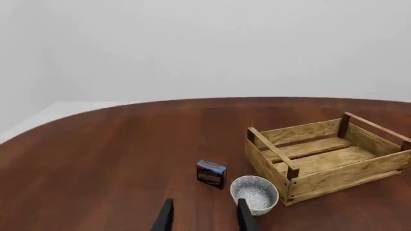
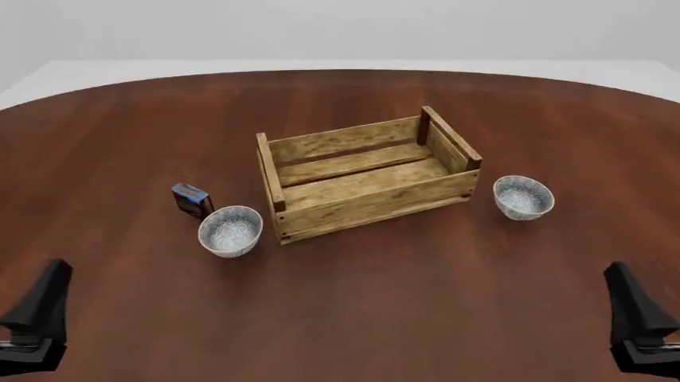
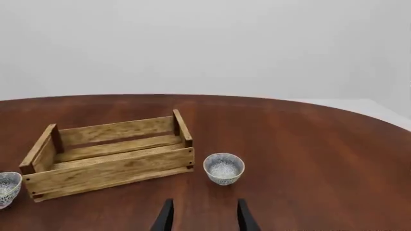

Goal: Stack the right bowl on the left bowl and place them in the tray.

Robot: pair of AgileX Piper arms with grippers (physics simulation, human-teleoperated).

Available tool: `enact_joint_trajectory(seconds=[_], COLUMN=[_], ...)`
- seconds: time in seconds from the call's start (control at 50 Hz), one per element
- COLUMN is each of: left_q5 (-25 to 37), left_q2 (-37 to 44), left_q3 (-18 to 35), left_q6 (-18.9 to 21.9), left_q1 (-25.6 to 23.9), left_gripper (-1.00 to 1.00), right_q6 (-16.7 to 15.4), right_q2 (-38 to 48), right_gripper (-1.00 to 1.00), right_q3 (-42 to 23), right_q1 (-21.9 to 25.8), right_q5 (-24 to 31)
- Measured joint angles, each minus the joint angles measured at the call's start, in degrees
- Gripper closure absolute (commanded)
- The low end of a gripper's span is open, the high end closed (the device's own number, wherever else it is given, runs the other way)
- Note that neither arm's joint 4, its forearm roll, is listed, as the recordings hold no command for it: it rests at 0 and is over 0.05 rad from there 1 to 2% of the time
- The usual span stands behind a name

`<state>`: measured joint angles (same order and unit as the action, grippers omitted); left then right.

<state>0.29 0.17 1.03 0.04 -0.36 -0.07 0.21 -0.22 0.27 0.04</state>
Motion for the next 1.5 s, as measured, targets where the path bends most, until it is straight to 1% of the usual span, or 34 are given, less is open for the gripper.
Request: enact_joint_trajectory(seconds=[0.18, 0.38, 0.5, 0.72, 0.96, 1.14, 1.32, 1.5], left_q5=[0.2, 0.5, 0.7, 1.2, 1.8, 2.3, 2.5, 2.6], left_q2=[0.0, -0.1, -0.1, -0.1, -0.1, -0.1, -0.1, -0.1], left_q3=[-0.1, 0.6, 1.2, 1.9, 2.3, 2.9, 3.2, 3.1], left_q6=[-0.3, 0.2, -0.1, -0.6, -1.0, -1.1, -0.9, -0.8], left_q1=[0.6, 1.1, 1.2, 1.4, 1.4, 1.5, 1.9, 1.8], left_gripper=[-1.00, -1.00, -1.00, -1.00, -1.00, -1.00, -1.00, -1.00], right_q6=[0.0, 1.3, 1.7, 0.9, 0.4, 0.0, 0.3, 1.2], right_q2=[1.7, 6.0, 8.9, 16.8, 26.8, 33.1, 39.6, 46.6], right_gripper=[-1.00, -1.00, -1.00, -1.00, -1.00, -1.00, -1.00, -1.00], right_q3=[-1.2, -4.9, -8.4, -15.4, -25.4, -31.3, -36.1, -39.8], right_q1=[-1.4, -1.1, -0.7, -0.9, -0.5, 0.1, -0.3, -0.8], right_q5=[0.3, 1.3, 3.1, 5.9, 11.5, 14.9, 16.6, 17.1])
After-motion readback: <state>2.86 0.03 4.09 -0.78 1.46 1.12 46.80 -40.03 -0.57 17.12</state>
